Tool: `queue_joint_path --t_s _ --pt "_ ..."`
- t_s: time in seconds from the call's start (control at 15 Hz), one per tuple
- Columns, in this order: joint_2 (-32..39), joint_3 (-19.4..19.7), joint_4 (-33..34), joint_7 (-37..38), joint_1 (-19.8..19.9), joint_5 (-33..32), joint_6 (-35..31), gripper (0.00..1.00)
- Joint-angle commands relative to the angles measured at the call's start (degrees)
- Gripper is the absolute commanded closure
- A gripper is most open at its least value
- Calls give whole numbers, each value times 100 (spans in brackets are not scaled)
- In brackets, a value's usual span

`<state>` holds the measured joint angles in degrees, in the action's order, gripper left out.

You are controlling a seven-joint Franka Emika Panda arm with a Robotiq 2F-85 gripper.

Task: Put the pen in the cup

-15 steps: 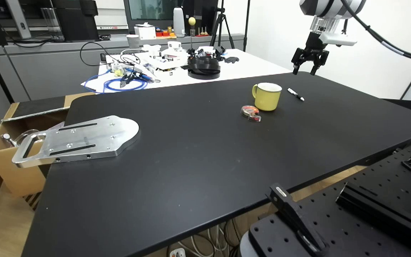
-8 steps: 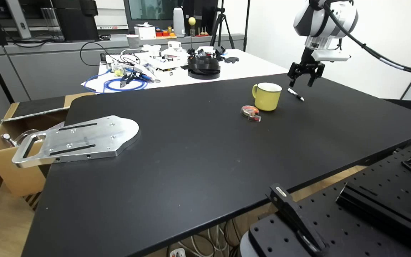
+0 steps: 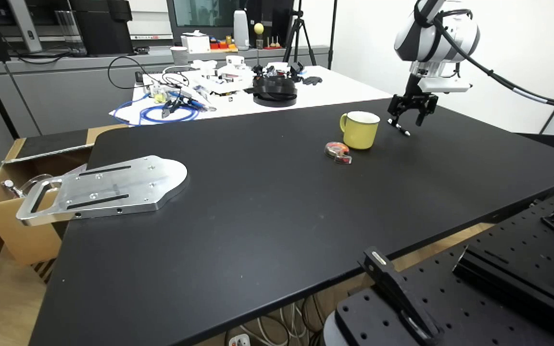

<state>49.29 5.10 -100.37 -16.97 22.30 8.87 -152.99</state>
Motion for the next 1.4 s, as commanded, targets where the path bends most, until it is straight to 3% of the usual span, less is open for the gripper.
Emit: queue_joint_path --t_s 0.0,0.07,0.73,1.0,1.33 --pt "168 118 154 384 -111 -193 -42 27" --pt "186 123 156 399 -120 -198 -59 30" --pt "287 265 269 807 -288 -246 -19 99" --pt "216 413 426 1242 -436 -220 291 97" --pt "-146 234 957 1468 -314 2 1834 97"
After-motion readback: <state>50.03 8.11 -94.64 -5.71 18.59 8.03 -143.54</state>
